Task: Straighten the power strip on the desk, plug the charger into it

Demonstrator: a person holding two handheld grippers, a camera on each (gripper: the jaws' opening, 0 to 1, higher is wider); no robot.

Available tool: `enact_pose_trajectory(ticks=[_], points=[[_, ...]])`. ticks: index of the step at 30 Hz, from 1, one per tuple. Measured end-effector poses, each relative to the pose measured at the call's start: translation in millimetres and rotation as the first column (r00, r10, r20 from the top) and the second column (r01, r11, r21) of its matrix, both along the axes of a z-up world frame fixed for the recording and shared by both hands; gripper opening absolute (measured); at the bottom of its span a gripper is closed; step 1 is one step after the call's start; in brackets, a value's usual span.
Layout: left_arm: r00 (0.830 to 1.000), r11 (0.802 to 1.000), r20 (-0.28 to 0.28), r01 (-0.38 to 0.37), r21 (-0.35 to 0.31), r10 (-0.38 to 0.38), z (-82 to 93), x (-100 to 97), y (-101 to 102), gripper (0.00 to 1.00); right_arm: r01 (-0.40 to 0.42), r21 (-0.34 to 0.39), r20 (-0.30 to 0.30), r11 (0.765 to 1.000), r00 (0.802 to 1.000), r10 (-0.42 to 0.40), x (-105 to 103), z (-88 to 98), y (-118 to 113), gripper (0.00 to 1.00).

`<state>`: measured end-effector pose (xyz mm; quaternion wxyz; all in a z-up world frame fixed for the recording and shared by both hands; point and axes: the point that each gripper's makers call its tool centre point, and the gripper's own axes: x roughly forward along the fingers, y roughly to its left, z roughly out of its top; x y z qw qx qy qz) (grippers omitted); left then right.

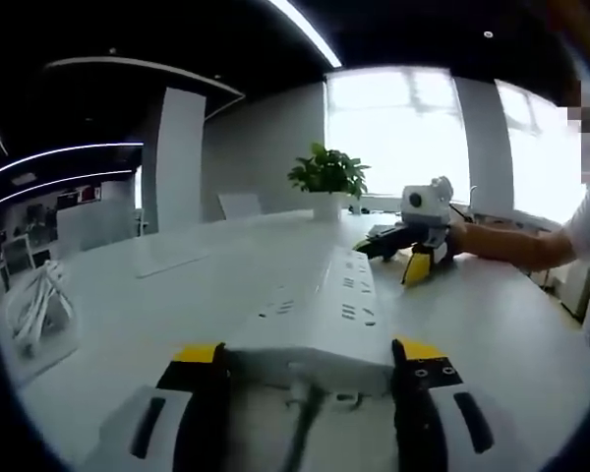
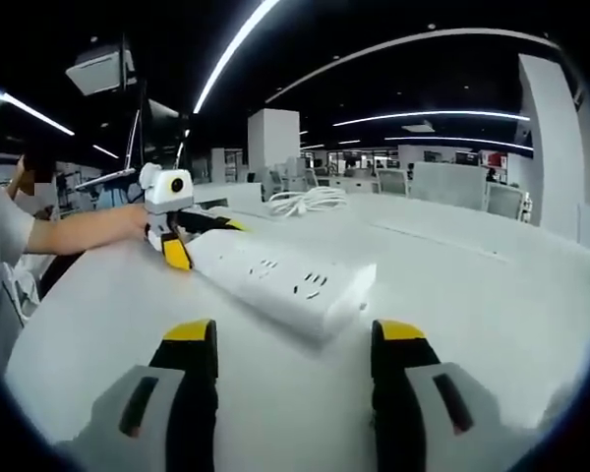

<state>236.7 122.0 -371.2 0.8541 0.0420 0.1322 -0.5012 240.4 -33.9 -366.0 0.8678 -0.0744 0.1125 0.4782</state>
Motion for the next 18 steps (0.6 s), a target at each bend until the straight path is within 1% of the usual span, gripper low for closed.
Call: enact_pose_trajectory(ticks=[5, 9, 12, 16, 18], points=[[1.000, 1.000, 0.001, 0.026, -0.002, -0.026, 0.5, 2.5, -0.6, 0.69, 0.010, -0.019, 0.020, 1.000, 1.000, -0.010, 2.4, -1.0, -3.0, 0.63], [0.998, 0.998, -0.001, 0.055, -0.001, -0.055, 1.0, 5.9, -1.6, 0.69, 0.023, -0.015, 0.014, 1.000, 1.000, -0.023, 4.7, -1.6, -6.0, 0.61], [0.998, 0.998, 0.000, 0.059, -0.002, -0.059, 1.5, 6.5, -1.4, 0.69, 0.027, -0.014, 0.014, 1.000, 1.000, -0.027, 4.9, -1.7, -6.3, 0.61], [0.998, 0.998, 0.001, 0.060, -0.002, -0.060, 0.8, 2.2, -2.9, 0.69, 0.039, -0.014, 0.015, 0.999, 0.999, -0.038, 7.6, -1.4, -7.7, 0.61], [0.998, 0.998, 0.002, 0.065, -0.004, -0.065, 0.6, -0.3, -4.1, 0.69, 0.071, -0.013, 0.015, 0.997, 0.997, -0.071, 12.3, -1.7, -11.6, 0.61]])
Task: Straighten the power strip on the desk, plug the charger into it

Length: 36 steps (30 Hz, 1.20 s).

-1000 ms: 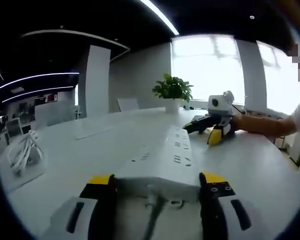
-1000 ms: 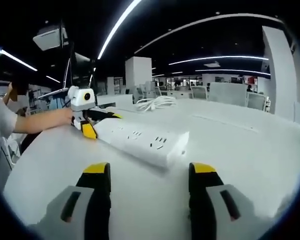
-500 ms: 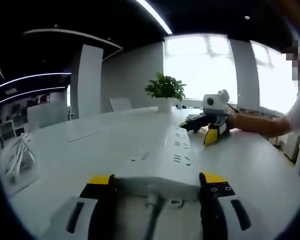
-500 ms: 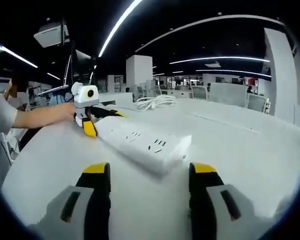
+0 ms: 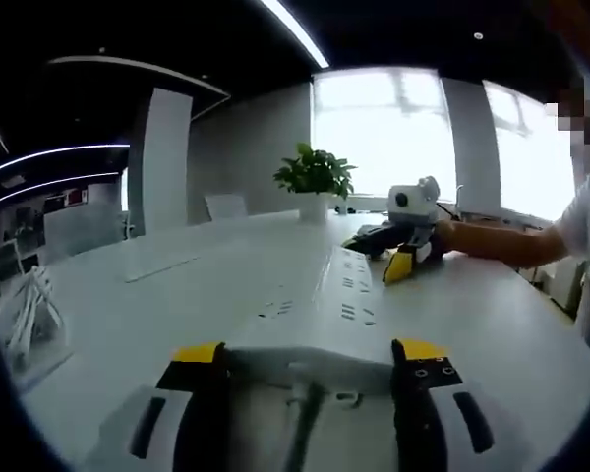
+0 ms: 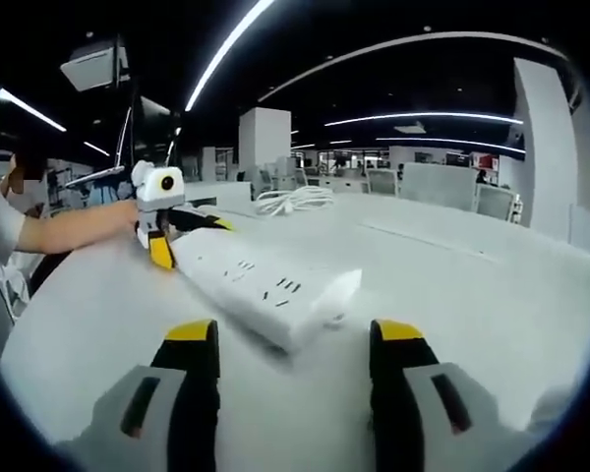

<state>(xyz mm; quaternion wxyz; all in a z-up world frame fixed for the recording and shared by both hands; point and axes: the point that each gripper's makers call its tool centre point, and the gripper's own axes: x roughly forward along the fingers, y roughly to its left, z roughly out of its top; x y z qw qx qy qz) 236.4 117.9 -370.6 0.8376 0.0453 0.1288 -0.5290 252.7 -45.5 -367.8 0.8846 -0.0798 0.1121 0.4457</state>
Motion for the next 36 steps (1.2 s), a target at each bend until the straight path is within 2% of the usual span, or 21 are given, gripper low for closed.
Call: enact_pose_trajectory(ticks=[6, 8, 9, 12, 15, 21, 25, 30, 36], points=[[1.000, 1.000, 0.002, 0.010, -0.004, -0.010, -0.4, -3.7, -1.1, 0.69, 0.004, 0.005, 0.009, 1.000, 1.000, -0.004, -0.5, -0.8, 0.6, 0.60], [1.000, 1.000, 0.005, 0.022, -0.007, -0.022, -0.7, -7.6, -2.1, 0.69, -0.016, -0.017, 0.072, 1.000, 0.997, 0.017, 1.3, 3.6, 4.0, 0.54], [1.000, 1.000, 0.004, 0.025, -0.009, -0.025, -0.6, -7.7, -2.1, 0.69, -0.048, -0.027, 0.078, 0.998, 0.996, 0.050, -3.2, 2.9, 8.1, 0.54], [1.000, 1.000, 0.005, 0.026, -0.010, -0.026, -0.7, -8.9, -2.5, 0.69, -0.057, -0.014, 0.056, 0.998, 0.997, 0.058, 1.3, 2.6, 8.5, 0.55], [1.000, 1.000, 0.005, 0.026, -0.009, -0.026, -0.5, -7.5, -2.4, 0.69, -0.053, 0.006, 0.000, 0.999, 0.999, 0.053, 5.4, -1.1, 7.1, 0.61], [1.000, 1.000, 0.004, 0.027, -0.010, -0.027, -0.3, -6.4, -2.2, 0.69, -0.088, 0.010, 0.011, 0.996, 0.996, 0.088, 10.3, 0.4, 11.2, 0.68], [1.000, 0.999, 0.005, 0.030, -0.010, -0.030, -0.3, -6.8, -2.2, 0.69, -0.143, 0.011, 0.007, 0.990, 0.990, 0.143, 13.4, -0.3, 18.7, 0.71], [0.999, 0.999, 0.004, 0.043, -0.012, -0.043, 1.0, -3.1, -0.9, 0.69, -0.210, 0.019, 0.015, 0.977, 0.978, 0.210, 11.6, 0.9, 26.9, 0.67], [0.999, 0.999, 0.004, 0.046, -0.012, -0.046, 1.9, -0.7, -0.2, 0.69, -0.220, 0.020, 0.020, 0.975, 0.975, 0.220, 13.2, 1.0, 27.5, 0.68]])
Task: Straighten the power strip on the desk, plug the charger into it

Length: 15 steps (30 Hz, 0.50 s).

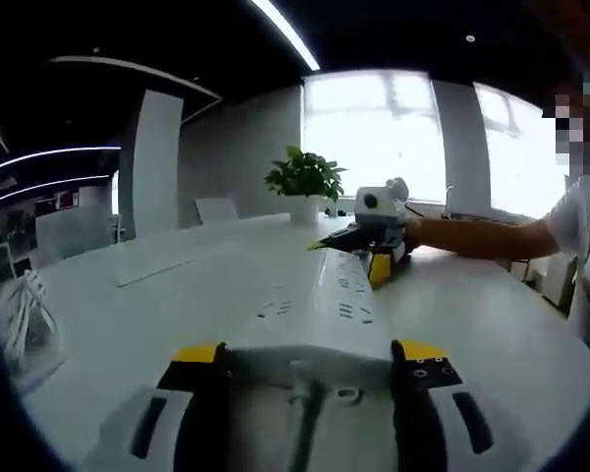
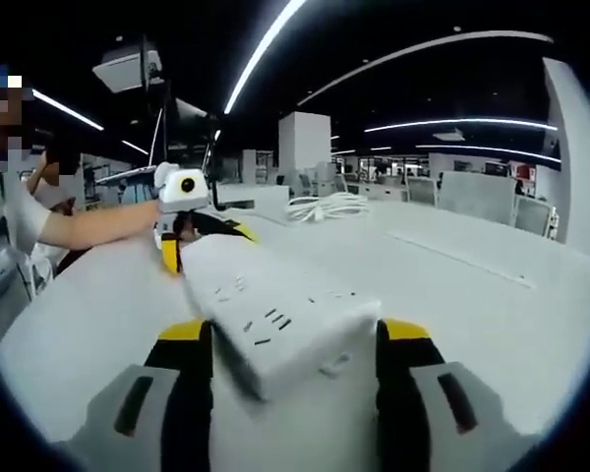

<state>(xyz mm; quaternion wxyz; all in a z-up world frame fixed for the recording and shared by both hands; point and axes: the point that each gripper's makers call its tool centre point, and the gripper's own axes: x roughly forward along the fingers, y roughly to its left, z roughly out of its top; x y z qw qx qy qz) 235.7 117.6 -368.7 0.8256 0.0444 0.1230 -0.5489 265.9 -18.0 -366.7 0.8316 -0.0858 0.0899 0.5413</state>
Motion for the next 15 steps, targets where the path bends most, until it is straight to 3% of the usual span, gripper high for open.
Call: enact_pose_trajectory(ticks=[15], points=[[1.000, 1.000, 0.000, 0.020, -0.001, -0.020, 0.2, -3.2, -3.2, 0.68, -0.023, 0.000, 0.001, 1.000, 1.000, 0.023, 0.9, 2.0, 3.2, 0.70]])
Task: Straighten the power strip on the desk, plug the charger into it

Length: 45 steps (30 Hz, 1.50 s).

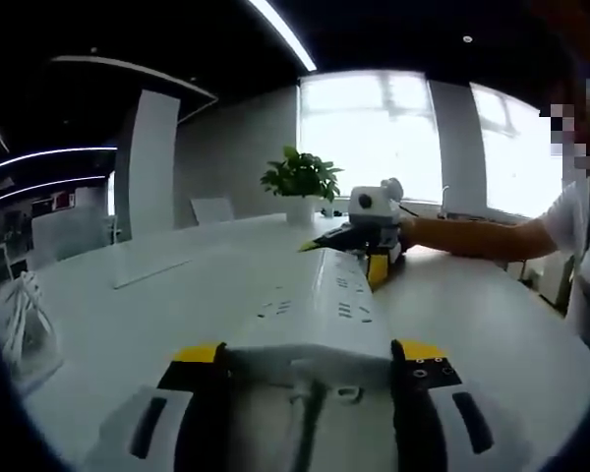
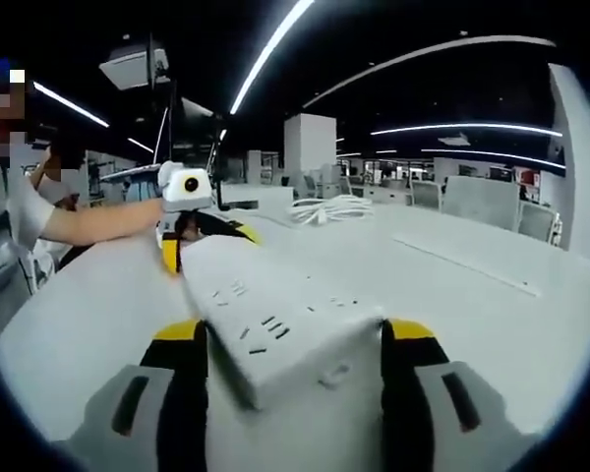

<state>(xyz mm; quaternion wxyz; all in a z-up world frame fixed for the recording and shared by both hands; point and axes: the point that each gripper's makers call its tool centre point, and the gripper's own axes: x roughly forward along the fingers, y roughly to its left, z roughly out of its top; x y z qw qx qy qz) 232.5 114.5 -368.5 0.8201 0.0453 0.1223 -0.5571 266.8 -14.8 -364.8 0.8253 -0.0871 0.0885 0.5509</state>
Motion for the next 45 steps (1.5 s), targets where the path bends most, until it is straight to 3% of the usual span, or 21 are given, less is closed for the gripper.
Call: enact_pose_trajectory(ticks=[45], points=[[0.998, 0.998, 0.003, 0.063, -0.005, -0.063, -0.1, -12.9, -1.6, 0.68, 0.059, -0.065, -0.035, 0.996, 0.998, -0.061, -26.4, -6.5, -5.9, 0.68]])
